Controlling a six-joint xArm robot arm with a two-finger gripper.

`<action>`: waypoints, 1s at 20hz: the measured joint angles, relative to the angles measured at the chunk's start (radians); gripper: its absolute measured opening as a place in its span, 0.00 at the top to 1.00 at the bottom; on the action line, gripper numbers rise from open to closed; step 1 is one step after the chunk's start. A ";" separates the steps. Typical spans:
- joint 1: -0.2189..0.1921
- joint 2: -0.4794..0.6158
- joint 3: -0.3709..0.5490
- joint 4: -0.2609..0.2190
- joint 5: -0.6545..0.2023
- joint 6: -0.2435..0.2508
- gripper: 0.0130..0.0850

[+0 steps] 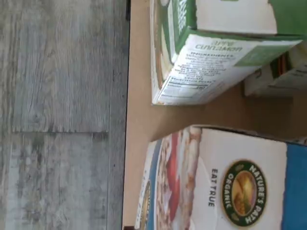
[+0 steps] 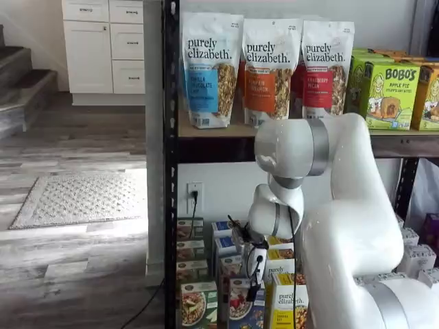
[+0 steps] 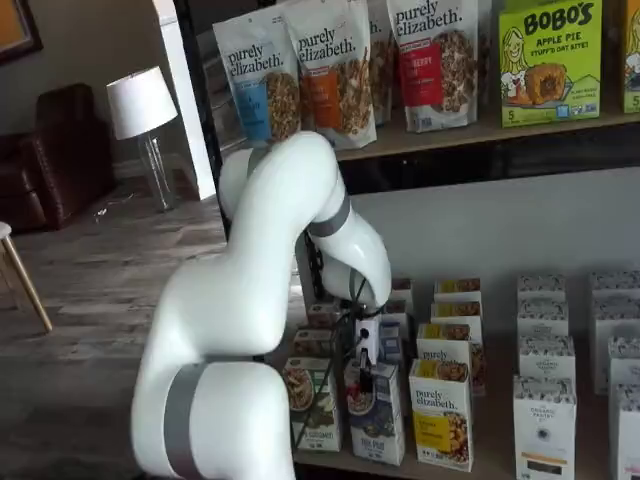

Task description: Pick up the blue and white box that is on the bottom shelf, the second box from the left

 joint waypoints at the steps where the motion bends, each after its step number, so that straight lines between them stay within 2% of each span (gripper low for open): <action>1: -0.001 0.002 -0.005 -0.009 0.006 0.007 0.00; 7: 0.001 0.018 -0.030 -0.073 0.036 0.065 0.00; 20: 0.013 0.050 -0.047 -0.140 0.008 0.133 0.00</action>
